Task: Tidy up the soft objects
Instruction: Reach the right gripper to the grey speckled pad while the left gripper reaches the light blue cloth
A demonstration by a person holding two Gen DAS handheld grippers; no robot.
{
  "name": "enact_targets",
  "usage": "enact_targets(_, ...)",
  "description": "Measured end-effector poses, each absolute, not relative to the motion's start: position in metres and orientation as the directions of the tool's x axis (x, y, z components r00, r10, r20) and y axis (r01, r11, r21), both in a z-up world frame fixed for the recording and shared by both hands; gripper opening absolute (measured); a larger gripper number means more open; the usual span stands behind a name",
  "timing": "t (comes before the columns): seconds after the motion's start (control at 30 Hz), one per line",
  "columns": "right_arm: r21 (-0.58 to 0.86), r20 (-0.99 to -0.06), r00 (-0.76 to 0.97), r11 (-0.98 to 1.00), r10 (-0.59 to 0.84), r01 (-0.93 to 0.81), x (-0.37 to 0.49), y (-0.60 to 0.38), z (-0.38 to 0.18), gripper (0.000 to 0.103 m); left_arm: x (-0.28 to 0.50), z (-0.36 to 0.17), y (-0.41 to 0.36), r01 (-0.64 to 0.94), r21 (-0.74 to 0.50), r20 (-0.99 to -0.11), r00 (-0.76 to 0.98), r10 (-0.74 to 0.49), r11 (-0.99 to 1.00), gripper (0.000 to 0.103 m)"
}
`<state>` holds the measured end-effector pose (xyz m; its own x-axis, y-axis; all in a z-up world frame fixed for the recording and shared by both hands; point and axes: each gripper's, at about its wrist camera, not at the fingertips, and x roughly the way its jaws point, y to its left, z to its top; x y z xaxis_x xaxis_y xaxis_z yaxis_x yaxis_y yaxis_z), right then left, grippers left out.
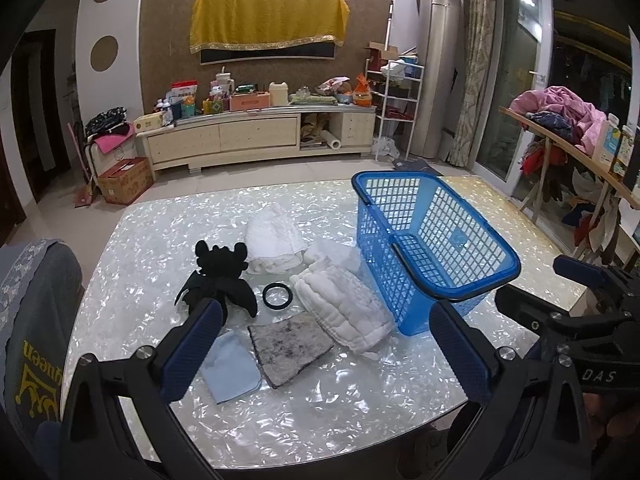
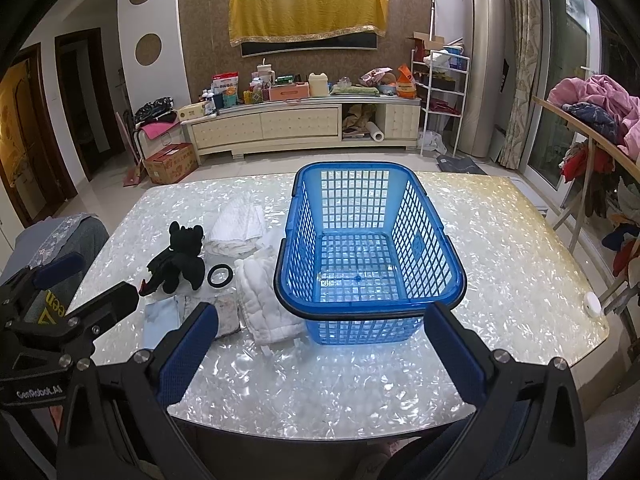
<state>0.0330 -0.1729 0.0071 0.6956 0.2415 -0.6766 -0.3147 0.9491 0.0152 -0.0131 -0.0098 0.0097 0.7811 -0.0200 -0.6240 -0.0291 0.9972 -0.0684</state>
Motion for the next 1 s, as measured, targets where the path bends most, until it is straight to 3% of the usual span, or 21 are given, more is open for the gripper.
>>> enact_targets(0.43, 0.016, -0.674, 0.695, 0.946, 0.249, -0.323, 0.036, -0.172, 0.009, 0.103, -0.011, 0.014, -0.007, -0.028, -0.049, -0.616, 0.787, -0.009, 0.998, 0.103)
enact_targets(0.63, 0.001, -0.685, 0.68, 0.934, 0.26, -0.356, 0.043, -0.161, 0.008, 0.103, -0.004, 0.014, 0.004, -0.036, -0.019, -0.655, 0.755, 0.015, 0.999, 0.103)
enact_targets(0.77, 0.002, -0.698, 0.657, 0.918, 0.285, -0.397, 0.05, -0.147, 0.009, 0.103, -0.005, 0.015, 0.031, -0.072, -0.11, -0.666, 0.746, -0.02, 0.991, 0.103)
enact_targets(0.93, 0.008, -0.717, 0.616, 0.887, 0.326, -0.461, 0.063, -0.123, 0.006, 0.103, 0.001, 0.011, 0.061, -0.093, 0.014, -0.703, 0.707, 0.076, 0.996, 0.103)
enact_targets(1.0, 0.007, -0.727, 0.596, 0.871, 0.342, -0.492, 0.068, -0.112, 0.004, 0.103, 0.006, 0.005, 0.079, -0.085, -0.041, -0.747, 0.664, 0.026, 0.996, 0.103)
